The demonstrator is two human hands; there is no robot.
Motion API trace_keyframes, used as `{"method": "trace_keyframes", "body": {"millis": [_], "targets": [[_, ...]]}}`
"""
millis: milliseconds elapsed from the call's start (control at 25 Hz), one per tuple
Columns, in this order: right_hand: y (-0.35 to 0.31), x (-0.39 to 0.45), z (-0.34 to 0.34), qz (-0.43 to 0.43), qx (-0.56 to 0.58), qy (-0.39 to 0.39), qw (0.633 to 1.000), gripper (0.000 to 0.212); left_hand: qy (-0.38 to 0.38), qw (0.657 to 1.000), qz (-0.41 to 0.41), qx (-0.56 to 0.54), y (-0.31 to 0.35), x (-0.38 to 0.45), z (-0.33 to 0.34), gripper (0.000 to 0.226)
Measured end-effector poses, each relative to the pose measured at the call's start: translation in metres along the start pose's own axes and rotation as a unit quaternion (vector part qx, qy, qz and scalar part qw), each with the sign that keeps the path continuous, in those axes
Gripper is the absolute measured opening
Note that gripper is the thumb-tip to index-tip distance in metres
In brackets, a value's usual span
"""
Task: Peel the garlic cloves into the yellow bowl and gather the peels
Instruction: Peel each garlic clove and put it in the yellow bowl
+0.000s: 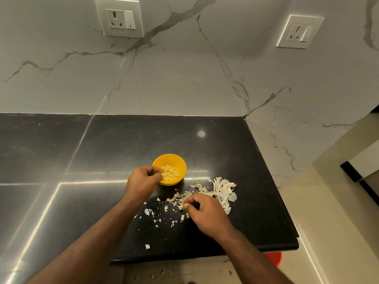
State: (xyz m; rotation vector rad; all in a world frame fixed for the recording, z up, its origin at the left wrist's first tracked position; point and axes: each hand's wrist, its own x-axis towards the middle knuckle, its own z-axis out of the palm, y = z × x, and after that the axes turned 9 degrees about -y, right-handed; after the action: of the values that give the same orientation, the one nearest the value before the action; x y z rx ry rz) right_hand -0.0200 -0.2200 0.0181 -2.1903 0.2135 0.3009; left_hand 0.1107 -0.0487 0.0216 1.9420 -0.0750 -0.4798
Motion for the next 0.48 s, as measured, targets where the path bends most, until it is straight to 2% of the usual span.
{"method": "trace_keyframes", "body": {"millis": [160, 320, 480], "targets": [[0.010, -0.004, -0.006, -0.023, -0.006, -0.031, 0.999, 0.028, 0.014, 1.000, 0.009, 0.004, -0.002, -0.006, 0.006, 0.014], [0.014, -0.010, -0.012, -0.044, 0.013, -0.044, 0.998, 0.026, 0.024, 1.000, 0.003, 0.011, 0.002, -0.009, 0.014, 0.025], [0.021, -0.016, -0.018, -0.048, 0.054, -0.025, 0.997, 0.021, 0.064, 0.998, 0.021, -0.012, -0.002, -0.014, 0.018, 0.013]]}}
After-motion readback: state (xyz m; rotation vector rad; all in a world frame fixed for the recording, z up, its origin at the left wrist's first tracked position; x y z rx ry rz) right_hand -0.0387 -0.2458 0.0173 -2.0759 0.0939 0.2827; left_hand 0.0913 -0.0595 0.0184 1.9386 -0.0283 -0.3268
